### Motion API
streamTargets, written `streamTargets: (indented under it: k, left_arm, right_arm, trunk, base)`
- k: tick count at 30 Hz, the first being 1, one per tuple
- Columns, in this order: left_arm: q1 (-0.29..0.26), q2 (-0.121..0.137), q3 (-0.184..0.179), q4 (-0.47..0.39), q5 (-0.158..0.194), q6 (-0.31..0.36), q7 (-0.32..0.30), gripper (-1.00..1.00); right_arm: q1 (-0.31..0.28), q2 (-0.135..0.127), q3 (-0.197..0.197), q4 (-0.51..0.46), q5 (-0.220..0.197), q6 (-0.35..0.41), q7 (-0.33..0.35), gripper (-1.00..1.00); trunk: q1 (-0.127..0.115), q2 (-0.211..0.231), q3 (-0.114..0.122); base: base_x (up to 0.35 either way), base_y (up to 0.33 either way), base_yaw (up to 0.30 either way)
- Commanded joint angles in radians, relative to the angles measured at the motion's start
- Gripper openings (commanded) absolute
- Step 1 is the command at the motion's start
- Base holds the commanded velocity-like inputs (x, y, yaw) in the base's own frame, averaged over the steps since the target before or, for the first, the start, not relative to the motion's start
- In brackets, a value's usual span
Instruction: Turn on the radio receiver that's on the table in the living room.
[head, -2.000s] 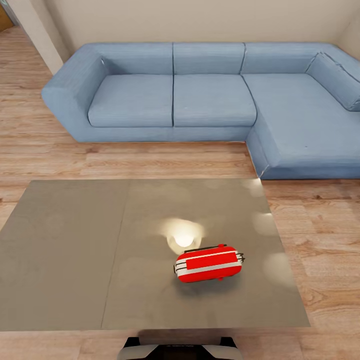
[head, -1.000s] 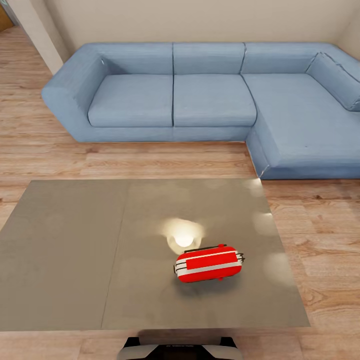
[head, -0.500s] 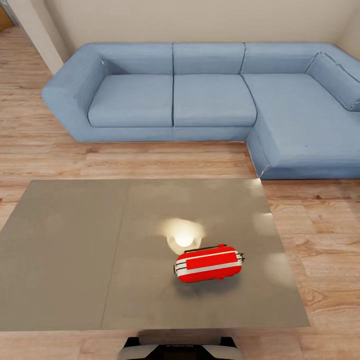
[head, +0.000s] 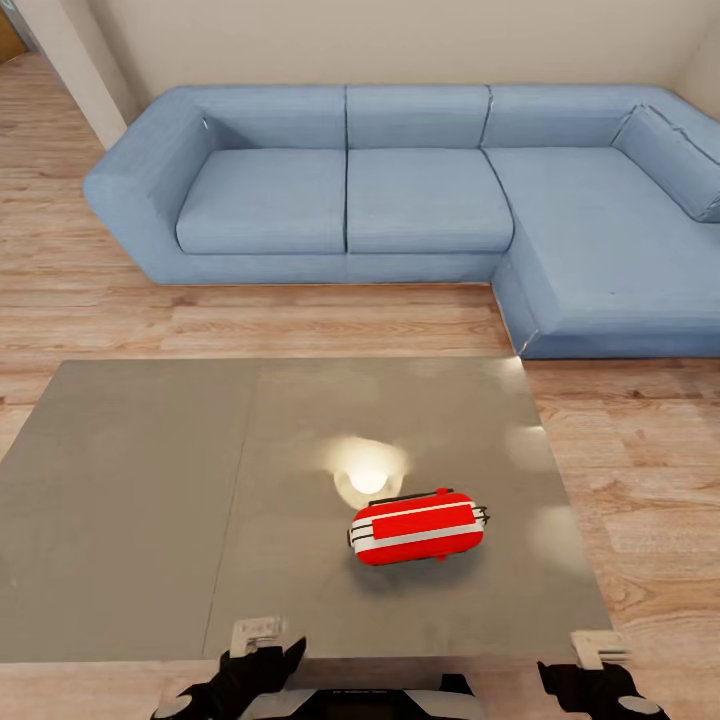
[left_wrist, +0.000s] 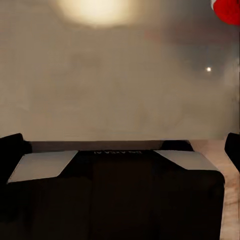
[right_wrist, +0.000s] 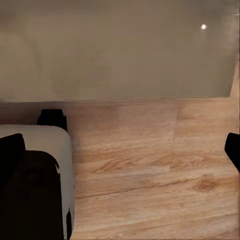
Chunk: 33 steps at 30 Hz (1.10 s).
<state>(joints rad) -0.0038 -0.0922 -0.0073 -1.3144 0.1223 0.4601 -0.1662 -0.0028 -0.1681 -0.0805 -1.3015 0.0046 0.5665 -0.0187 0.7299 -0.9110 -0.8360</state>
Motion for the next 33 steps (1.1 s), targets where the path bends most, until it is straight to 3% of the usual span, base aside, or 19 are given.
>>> streamTargets:
  k: [1, 6, 9, 12, 20, 24, 33]
  left_arm:
    - [-0.001, -0.001, 0.0, -0.004, 0.0, 0.001, 0.0, 1.0]
    - [-0.034, -0.002, 0.0, -0.015, -0.003, 0.004, 0.0, 1.0]
    - [-0.073, -0.003, 0.0, 0.004, -0.004, 0.003, 0.001, 1.0]
    - [-0.135, -0.003, 0.0, 0.085, -0.007, -0.005, 0.006, 1.0]
    - [-0.174, -0.003, 0.0, 0.166, -0.01, -0.033, 0.003, 1.0]
    - [-0.178, -0.003, 0.0, 0.171, -0.01, -0.041, 0.002, 1.0]
    - [-0.179, -0.006, 0.0, 0.17, -0.009, -0.044, 0.001, 1.0]
  right_arm:
    - [-0.007, 0.0, 0.0, -0.005, 0.0, 0.001, -0.002, 1.0]
    - [-0.057, -0.015, -0.001, -0.019, 0.008, 0.018, -0.005, 1.0]
    - [-0.096, -0.052, -0.002, -0.023, 0.023, 0.04, -0.003, 1.0]
    - [-0.159, -0.077, -0.001, -0.026, 0.03, 0.068, 0.002, 1.0]
    - [-0.232, -0.094, 0.004, -0.046, 0.055, 0.125, 0.017, 1.0]
    - [-0.241, -0.092, 0.015, -0.104, 0.092, 0.161, 0.028, 1.0]
    - [-0.243, -0.092, 0.063, -0.131, 0.106, 0.181, 0.055, 1.0]
  trunk:
    - [0.0, 0.0, 0.0]
    - [0.0, 0.0, 0.0]
    - [0.0, 0.0, 0.0]
    - [0.0, 0.0, 0.0]
    - [0.0, 0.0, 0.0]
    - [0.0, 0.0, 0.0]
    - [0.0, 0.0, 0.0]
  base:
    - [0.0, 0.0, 0.0]
    - [0.0, 0.0, 0.0]
    - [0.0, 0.0, 0.0]
    - [0.0, 0.0, 0.0]
    - [0.0, 0.0, 0.0]
    - [0.0, 0.0, 0.0]
    - [0.0, 0.0, 0.0]
